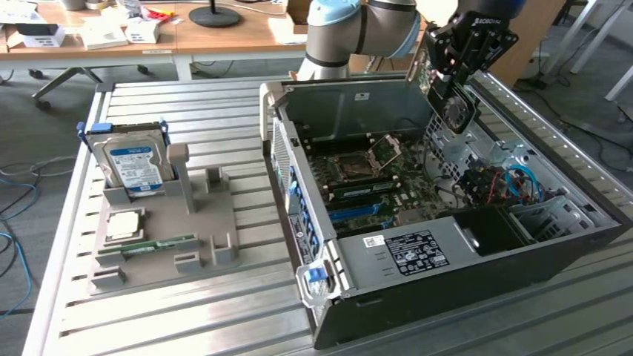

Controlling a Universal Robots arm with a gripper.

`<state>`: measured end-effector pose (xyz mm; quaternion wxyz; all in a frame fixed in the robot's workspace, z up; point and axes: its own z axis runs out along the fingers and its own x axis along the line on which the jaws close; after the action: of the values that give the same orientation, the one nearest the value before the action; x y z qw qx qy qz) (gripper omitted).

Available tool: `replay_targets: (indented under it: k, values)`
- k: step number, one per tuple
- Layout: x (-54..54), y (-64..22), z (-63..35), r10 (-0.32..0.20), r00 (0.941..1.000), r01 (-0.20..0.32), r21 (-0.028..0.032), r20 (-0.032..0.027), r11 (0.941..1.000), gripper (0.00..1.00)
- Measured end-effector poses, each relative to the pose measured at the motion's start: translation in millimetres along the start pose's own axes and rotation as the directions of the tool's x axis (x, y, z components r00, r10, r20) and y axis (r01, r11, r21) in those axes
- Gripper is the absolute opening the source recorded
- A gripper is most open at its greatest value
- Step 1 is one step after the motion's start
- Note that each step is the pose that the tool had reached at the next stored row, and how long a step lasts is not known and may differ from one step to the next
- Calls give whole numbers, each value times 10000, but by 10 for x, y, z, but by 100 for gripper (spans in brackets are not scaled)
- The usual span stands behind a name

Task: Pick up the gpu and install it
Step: 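Insert the gpu into the slot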

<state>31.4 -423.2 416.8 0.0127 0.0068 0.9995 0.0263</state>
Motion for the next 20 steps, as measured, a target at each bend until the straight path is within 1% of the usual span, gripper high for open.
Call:
replay_targets:
  k: [7, 10, 12, 14, 16, 18, 20]
  values:
    - [1, 0, 0, -105, 9999, 105, -2, -6, 9999, 27]
    - [0, 0, 2, -425, 9991, 425, -11, -22, 9991, 27]
    - [0, 0, 2, -727, 9974, 726, -21, -37, 9974, 27]
    - [0, 0, 2, -1060, 9944, 1060, -29, -55, 9944, 27]
    - [0, 0, 3, -1402, 9901, 1402, -40, -72, 9901, 27]
    - [0, 0, 5, -1758, 9844, 1757, -51, -90, 9844, 27]
    - [0, 0, 7, -2126, 9771, 2126, -65, -107, 9771, 27]
